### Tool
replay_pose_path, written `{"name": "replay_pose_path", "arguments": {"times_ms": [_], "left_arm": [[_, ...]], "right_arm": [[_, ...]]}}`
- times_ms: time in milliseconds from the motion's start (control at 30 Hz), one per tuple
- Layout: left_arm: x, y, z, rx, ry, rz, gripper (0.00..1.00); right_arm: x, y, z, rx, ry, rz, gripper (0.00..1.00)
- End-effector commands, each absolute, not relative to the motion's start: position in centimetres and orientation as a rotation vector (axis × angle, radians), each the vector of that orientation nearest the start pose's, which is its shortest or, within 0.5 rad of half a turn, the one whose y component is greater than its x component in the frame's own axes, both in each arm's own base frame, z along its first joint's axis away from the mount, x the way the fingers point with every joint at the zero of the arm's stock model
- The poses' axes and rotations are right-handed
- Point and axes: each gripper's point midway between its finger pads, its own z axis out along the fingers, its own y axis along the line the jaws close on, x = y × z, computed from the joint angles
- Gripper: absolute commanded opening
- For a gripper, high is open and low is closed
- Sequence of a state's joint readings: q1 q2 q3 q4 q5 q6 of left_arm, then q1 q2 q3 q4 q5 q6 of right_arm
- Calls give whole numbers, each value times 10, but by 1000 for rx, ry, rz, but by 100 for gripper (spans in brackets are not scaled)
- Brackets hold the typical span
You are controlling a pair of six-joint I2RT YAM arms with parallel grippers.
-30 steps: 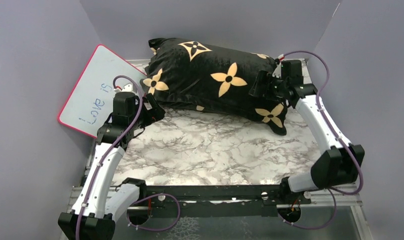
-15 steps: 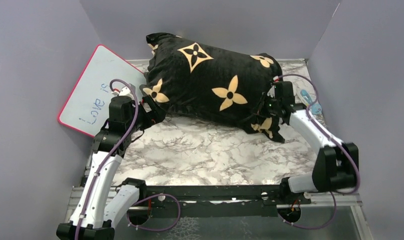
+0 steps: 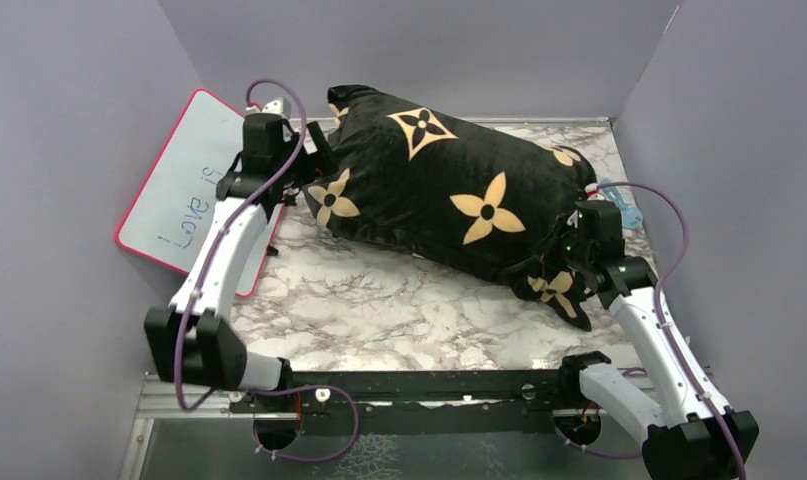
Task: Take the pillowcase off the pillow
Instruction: Move the pillow to the center of the board.
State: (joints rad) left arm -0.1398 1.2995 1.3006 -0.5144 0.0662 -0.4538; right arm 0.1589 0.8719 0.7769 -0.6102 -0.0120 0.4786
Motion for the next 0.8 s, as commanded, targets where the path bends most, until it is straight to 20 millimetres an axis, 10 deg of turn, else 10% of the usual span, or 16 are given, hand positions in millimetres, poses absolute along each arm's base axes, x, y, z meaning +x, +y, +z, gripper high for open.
{"name": "replay_pose_path", "arguments": {"times_ms": [0,100,300,533,767], "left_arm": [[418,-143,221,-81,2213,-788,99],[409,-168,172,-68,2300,-1004,88],[356,-172,168,-93,2242,-1100,2],[275,-169,159,-139,2282,-1076,0],[203,-201,143,-110,2356,-1126,0]], "right_arm": [[258,69,171,311,2312,378,1],[257,81,181,237,2303,457,17],[260,96,229,131,2223,554,70],[282,145,312,-87,2056,863,77],[331,195,346,-222,2041,876,76]]}}
